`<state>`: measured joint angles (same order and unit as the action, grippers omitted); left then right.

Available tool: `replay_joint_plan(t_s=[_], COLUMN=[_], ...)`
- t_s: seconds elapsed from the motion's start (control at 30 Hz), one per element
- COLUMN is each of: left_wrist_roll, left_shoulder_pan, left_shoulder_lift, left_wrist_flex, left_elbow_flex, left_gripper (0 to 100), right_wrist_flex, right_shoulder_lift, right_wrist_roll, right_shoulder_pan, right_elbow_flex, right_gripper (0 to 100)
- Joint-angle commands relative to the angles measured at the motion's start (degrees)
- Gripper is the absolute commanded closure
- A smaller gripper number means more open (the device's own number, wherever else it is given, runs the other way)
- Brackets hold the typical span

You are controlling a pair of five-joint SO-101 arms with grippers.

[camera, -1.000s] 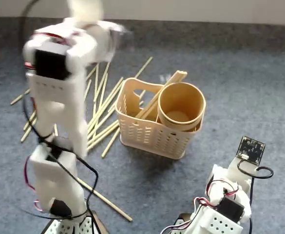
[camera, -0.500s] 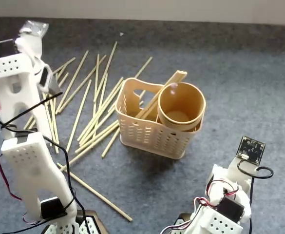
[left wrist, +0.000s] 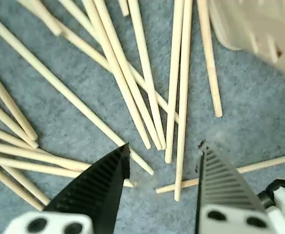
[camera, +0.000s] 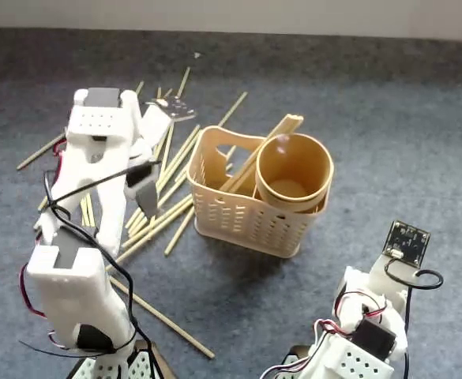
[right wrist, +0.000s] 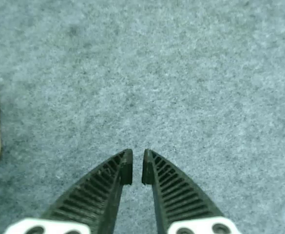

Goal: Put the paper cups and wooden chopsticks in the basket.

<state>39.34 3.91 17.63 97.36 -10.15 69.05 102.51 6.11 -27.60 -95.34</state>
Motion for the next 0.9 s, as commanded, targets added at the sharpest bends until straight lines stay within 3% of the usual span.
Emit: replay_joint_plan(t_s=[0.0,0.2,0.57,0.87], left_wrist_roll=[0.5,0.4,-2.7,-2.7], left_shoulder_pan=[-2.7,-5.3,-5.1,-3.7], left_shoulder_lift=[-3.1,4.0,23.5,26.9], left_wrist_flex=[-4.3,-10.4,-10.3,-10.3], left_elbow_flex=[2.8,0.8,-16.7,-20.2], left_gripper=[76,76,76,81], right_wrist_flex=[0.4,0.4,0.4,0.4], right_shoulder_lift=[0.2,0.2,0.2,0.2], right_wrist_roll=[0.4,0.4,0.4,0.4], right_shoulder_pan=[0.0,0.0,0.0,0.0], right_elbow_flex=[-8.6,-8.6,-8.6,-8.6], right_gripper=[94.3,94.3,94.3,94.3])
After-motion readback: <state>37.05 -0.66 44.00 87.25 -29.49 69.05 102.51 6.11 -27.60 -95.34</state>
